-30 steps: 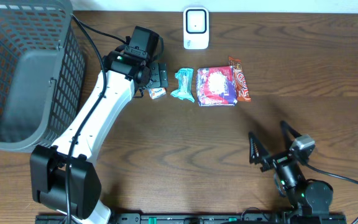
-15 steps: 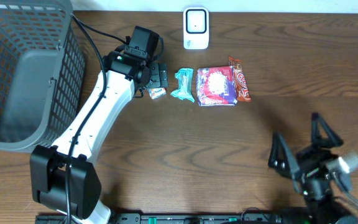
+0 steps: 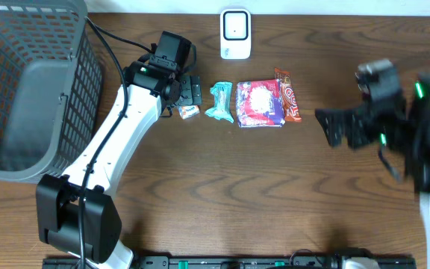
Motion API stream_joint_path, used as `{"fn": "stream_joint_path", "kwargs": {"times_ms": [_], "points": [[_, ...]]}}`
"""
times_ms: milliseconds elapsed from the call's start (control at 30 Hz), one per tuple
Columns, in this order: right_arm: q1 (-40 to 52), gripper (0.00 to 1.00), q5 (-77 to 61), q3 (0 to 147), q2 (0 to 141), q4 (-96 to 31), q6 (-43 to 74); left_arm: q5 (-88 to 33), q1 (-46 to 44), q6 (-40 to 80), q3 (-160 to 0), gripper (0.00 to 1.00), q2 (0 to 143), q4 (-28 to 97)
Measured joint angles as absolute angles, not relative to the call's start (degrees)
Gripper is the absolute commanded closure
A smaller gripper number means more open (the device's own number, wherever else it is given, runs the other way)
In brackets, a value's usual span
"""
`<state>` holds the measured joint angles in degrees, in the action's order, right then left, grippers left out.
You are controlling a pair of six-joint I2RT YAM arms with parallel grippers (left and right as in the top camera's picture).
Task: Scan the item barcode
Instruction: 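Reach the right gripper to the red chocolate bar and grasp it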
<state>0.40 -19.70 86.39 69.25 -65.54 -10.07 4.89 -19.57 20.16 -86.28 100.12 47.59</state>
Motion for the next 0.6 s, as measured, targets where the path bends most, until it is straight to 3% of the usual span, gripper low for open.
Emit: {"fn": "stream_joint_path", "kwargs": {"times_ms": [267, 500, 600], "points": [[0.4, 0.01, -25.3, 96.2, 91.1, -71.2, -11.3, 4.9, -19.6, 20.2, -86.3, 0.02, 100.1, 47.5], [0.1, 0.05, -24.0, 96.4, 101.1, -60.4, -9.4, 4.9, -19.6, 20.2, -86.3, 0.02, 100.1, 47.6], [-0.3, 0.13, -23.6, 96.5, 104.8, -56.5, -8.2, 4.9, -19.6, 20.2, -86.3, 0.02, 100.1, 47.6]]}}
